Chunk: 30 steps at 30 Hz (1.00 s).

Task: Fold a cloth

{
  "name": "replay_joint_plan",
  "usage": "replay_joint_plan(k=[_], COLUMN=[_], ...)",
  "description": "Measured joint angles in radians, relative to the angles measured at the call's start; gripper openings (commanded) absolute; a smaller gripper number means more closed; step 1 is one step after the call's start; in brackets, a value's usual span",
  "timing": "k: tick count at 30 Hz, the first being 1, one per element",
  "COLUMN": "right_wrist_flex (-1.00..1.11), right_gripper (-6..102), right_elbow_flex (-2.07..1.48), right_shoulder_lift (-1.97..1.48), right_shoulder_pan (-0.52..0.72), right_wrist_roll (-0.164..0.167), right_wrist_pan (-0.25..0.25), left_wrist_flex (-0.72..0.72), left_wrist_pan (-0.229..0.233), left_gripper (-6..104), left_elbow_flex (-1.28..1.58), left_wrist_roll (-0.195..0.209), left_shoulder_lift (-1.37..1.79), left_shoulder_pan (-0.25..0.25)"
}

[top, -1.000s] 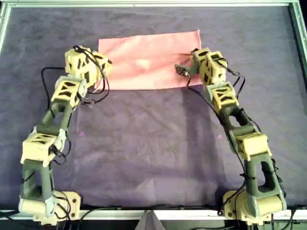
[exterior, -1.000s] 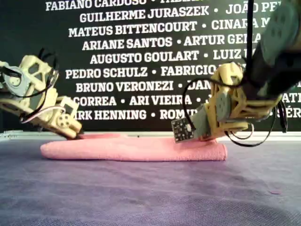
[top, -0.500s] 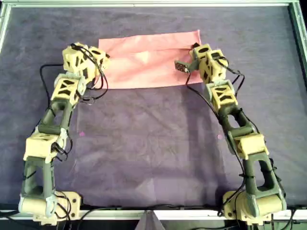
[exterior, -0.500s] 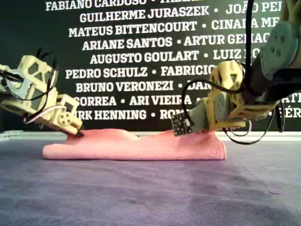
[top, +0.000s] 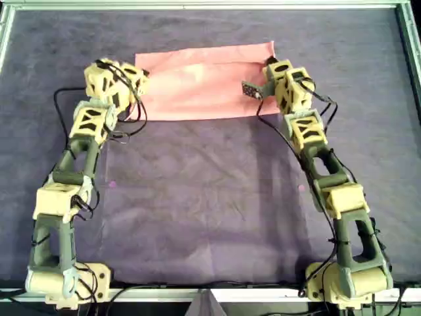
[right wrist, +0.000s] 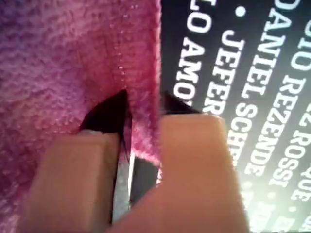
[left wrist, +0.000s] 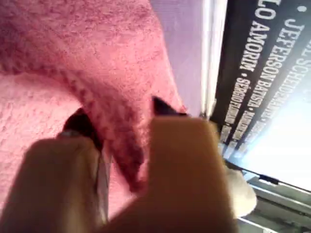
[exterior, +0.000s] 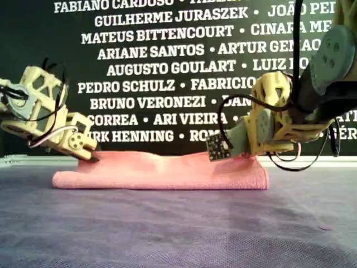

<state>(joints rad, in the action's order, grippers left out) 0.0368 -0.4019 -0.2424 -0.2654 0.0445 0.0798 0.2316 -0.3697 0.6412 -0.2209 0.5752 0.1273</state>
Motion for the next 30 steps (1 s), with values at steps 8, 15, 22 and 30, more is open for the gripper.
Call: replay_joint_plan(k=[8, 15, 22, 30], right_wrist_flex=[0.0, 0.0, 0.0, -0.009], right_gripper=[45, 46, 46, 46], right_elbow_flex=[0.0, 0.0, 0.0, 0.0], right_shoulder_lift=[0.0, -0.02, -0.106, -0.106], right_shoulder_pan=[0.0, 0.005, 0.048, 0.083], right_wrist_roll=[0.0, 0.0, 0.0, 0.018], right_wrist_pan=[0.006, -0.005, 0.005, 0.005], left_wrist_flex=[0.0, 0.003, 0.005, 0.127], left_wrist_pan=[0.0, 0.0, -0.008, -0.005], left_gripper=[58, 59, 59, 59], left_elbow_flex=[-0.002, -0.002, -0.002, 0.058], left_wrist_roll=[0.0, 0.0, 0.009, 0.009], left_shoulder_lift=[0.0, 0.0, 0.009, 0.155], left_shoulder_pan=[0.0, 0.0, 0.0, -0.003])
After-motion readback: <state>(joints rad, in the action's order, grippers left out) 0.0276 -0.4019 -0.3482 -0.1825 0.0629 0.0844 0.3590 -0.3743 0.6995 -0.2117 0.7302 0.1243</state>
